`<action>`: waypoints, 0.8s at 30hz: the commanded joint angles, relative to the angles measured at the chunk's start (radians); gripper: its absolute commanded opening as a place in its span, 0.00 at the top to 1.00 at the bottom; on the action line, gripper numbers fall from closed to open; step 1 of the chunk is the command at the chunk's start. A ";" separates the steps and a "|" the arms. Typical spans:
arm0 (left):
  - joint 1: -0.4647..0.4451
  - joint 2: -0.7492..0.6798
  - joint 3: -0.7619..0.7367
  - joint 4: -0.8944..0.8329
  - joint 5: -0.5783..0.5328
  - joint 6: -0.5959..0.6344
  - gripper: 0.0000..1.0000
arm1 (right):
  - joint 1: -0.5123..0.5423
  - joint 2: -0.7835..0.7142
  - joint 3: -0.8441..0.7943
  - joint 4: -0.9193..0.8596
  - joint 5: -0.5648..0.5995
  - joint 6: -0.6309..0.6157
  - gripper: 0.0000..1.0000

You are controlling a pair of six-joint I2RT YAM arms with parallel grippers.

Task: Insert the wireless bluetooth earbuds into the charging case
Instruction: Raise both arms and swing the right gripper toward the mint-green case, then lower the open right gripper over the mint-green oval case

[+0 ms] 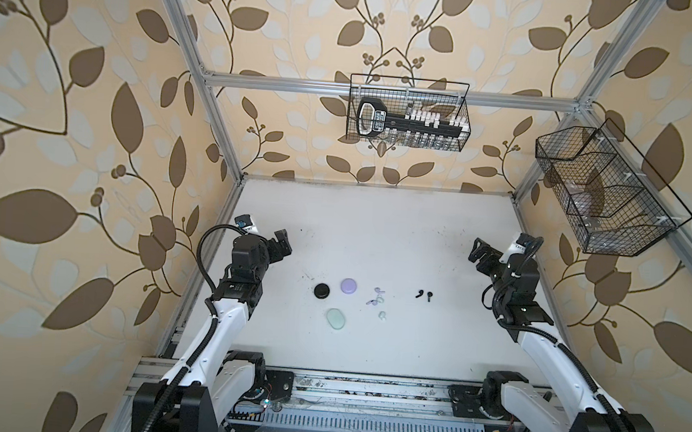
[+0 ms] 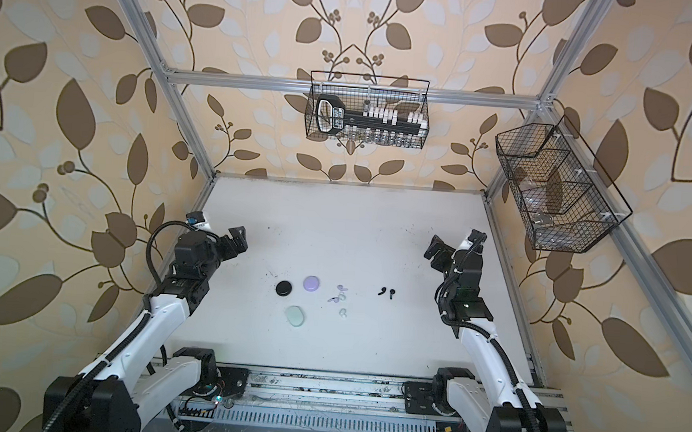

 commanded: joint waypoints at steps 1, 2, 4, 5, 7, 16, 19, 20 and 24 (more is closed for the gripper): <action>0.014 -0.037 0.048 -0.237 -0.100 -0.252 0.01 | 0.100 -0.033 -0.004 -0.063 -0.150 0.144 0.00; 0.016 -0.040 0.058 -0.289 -0.117 -0.304 0.01 | 0.164 -0.036 0.005 -0.073 -0.150 0.132 0.00; 0.023 -0.043 0.040 -0.258 -0.009 -0.365 0.01 | 0.350 -0.028 0.033 -0.121 -0.078 0.079 0.00; 0.026 -0.045 0.020 -0.188 0.088 -0.390 0.01 | 0.461 -0.011 0.049 -0.151 -0.012 0.048 0.00; 0.026 -0.067 0.028 -0.176 0.171 -0.459 0.01 | 0.651 0.053 0.078 -0.168 0.092 -0.012 0.00; 0.031 -0.194 -0.132 -0.131 0.091 -0.479 0.01 | 1.060 0.519 0.372 -0.294 0.156 -0.081 0.15; 0.033 -0.173 -0.101 -0.077 0.205 -0.419 0.01 | 1.105 0.647 0.457 -0.345 0.137 -0.064 0.19; 0.031 -0.166 -0.099 -0.070 0.211 -0.416 0.01 | 1.113 0.673 0.473 -0.358 0.140 -0.063 0.19; 0.033 -0.155 -0.105 -0.135 0.108 -0.442 0.01 | 1.121 0.744 0.514 -0.386 0.123 -0.048 0.19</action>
